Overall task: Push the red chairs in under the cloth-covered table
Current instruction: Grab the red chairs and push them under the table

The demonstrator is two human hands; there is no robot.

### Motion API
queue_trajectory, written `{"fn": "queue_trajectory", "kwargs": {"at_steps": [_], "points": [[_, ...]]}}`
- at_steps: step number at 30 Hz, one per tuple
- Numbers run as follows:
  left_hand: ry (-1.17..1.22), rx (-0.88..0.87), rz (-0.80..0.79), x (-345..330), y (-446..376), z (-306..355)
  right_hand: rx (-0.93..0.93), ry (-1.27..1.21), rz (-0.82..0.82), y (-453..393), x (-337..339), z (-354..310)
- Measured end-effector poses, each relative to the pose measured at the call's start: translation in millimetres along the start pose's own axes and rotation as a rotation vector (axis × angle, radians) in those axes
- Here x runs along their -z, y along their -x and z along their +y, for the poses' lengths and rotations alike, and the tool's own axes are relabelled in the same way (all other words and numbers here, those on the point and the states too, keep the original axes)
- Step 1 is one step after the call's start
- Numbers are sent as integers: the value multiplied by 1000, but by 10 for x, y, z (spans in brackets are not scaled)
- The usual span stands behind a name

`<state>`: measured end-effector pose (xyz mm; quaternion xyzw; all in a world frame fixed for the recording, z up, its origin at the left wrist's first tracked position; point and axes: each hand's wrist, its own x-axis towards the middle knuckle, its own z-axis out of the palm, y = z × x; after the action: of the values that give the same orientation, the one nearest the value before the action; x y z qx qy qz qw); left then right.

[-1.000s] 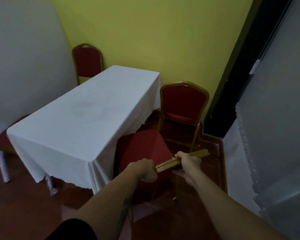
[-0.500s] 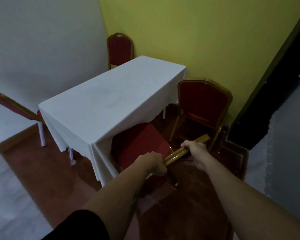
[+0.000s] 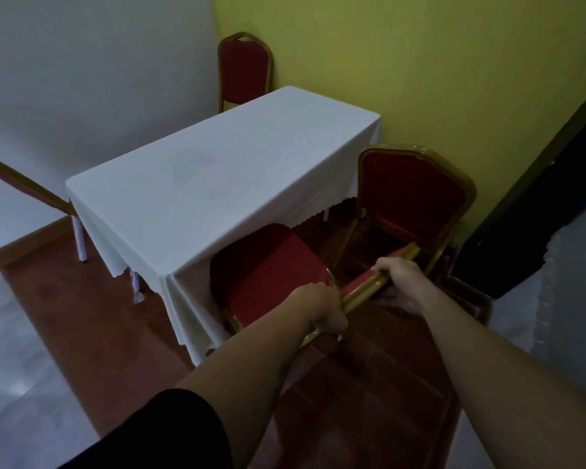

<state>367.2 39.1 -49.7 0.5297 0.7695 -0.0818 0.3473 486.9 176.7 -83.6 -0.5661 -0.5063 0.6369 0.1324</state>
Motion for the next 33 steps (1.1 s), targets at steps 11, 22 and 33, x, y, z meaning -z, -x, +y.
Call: {"fn": "queue_trajectory", "kwargs": {"at_steps": [11,22,33], "points": [[-8,-42,26,224,-266,-49,15,102,-51,-297,-9,-343],[142,163,98,443,-486,-111,18,251,-248,-698,-51,-702],[239,340,243,431,-733,-136,15,432,-456,-995,33,-1024]]}}
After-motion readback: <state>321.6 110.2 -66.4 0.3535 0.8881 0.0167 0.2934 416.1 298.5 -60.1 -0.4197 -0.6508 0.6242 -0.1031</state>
